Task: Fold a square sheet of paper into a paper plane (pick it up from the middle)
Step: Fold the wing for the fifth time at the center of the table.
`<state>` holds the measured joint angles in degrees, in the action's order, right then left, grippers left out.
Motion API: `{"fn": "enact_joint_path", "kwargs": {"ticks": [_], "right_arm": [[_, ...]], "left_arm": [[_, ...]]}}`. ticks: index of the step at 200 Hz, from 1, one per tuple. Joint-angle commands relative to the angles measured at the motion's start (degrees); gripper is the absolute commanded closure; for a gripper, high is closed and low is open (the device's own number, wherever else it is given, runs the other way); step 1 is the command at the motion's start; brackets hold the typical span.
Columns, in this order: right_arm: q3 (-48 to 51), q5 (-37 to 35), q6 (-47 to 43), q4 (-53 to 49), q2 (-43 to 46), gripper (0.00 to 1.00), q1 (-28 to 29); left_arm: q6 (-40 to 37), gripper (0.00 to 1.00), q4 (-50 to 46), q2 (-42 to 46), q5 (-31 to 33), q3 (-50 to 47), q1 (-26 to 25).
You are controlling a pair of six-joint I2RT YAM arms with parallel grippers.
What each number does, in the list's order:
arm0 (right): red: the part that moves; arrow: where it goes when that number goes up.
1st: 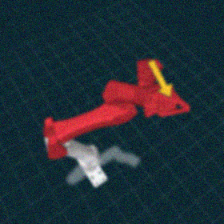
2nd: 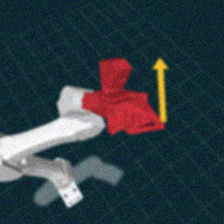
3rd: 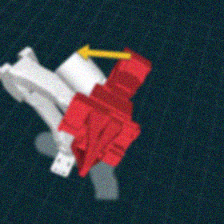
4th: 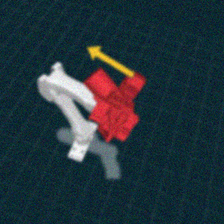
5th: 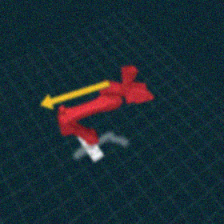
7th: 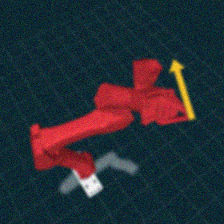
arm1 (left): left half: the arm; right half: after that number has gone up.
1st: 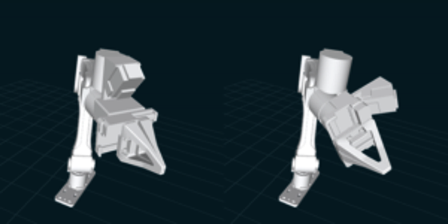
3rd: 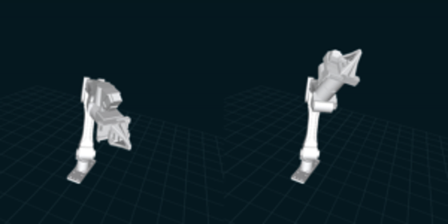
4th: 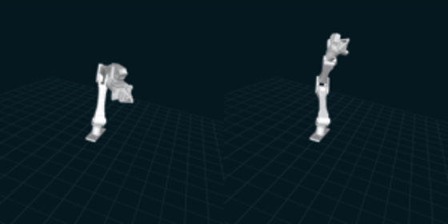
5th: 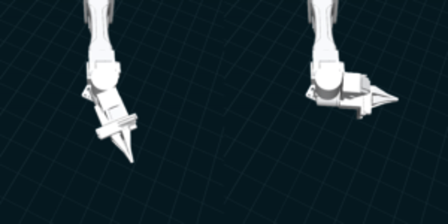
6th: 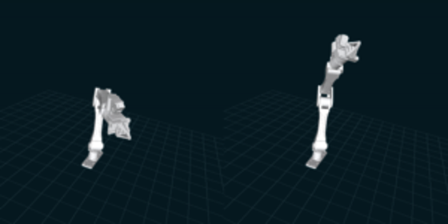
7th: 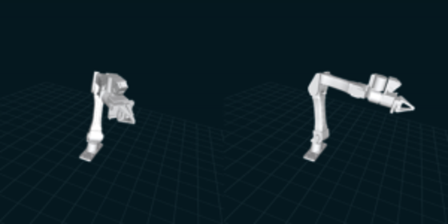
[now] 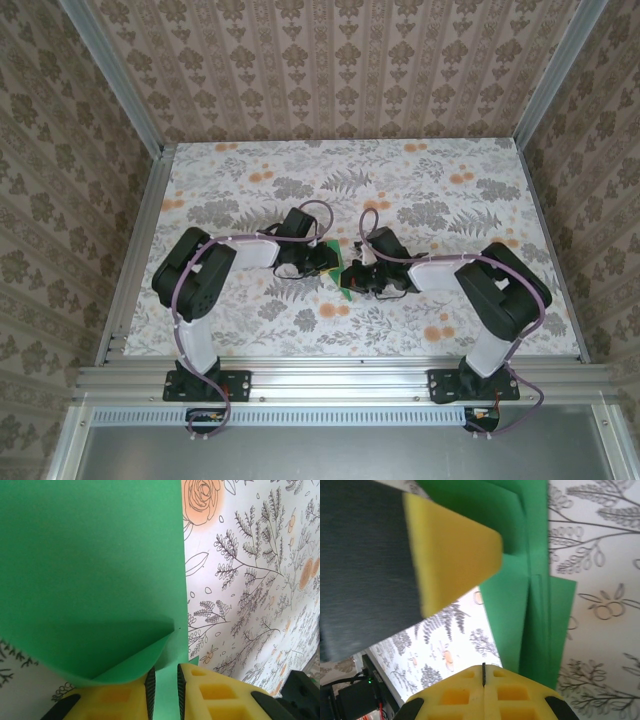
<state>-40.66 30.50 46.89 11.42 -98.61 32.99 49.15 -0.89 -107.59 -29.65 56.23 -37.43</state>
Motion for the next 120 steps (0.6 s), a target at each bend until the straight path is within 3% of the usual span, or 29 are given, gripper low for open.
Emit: {"fn": "enact_joint_path", "kwargs": {"ticks": [1,45,91,120], "right_arm": [[1.01,1.23,0.42,-1.92,-2.93,0.99,-0.3],[2.5,1.71,1.51,-1.27,-4.78,0.99,-0.47],[0.73,2.86,0.14,-7.45,3.64,0.99,-0.74],[0.94,5.26,0.68,-7.52,3.94,0.99,-0.67]], "left_arm": [[-1.86,0.77,-3.49,-2.62,1.26,0.42,-0.15],[-2.21,0.78,-4.03,-2.7,1.28,0.41,-0.28],[-2.56,0.78,-4.65,-2.51,1.44,0.38,-0.24],[-2.66,0.78,-4.64,-2.54,1.35,0.5,-0.35]]}}
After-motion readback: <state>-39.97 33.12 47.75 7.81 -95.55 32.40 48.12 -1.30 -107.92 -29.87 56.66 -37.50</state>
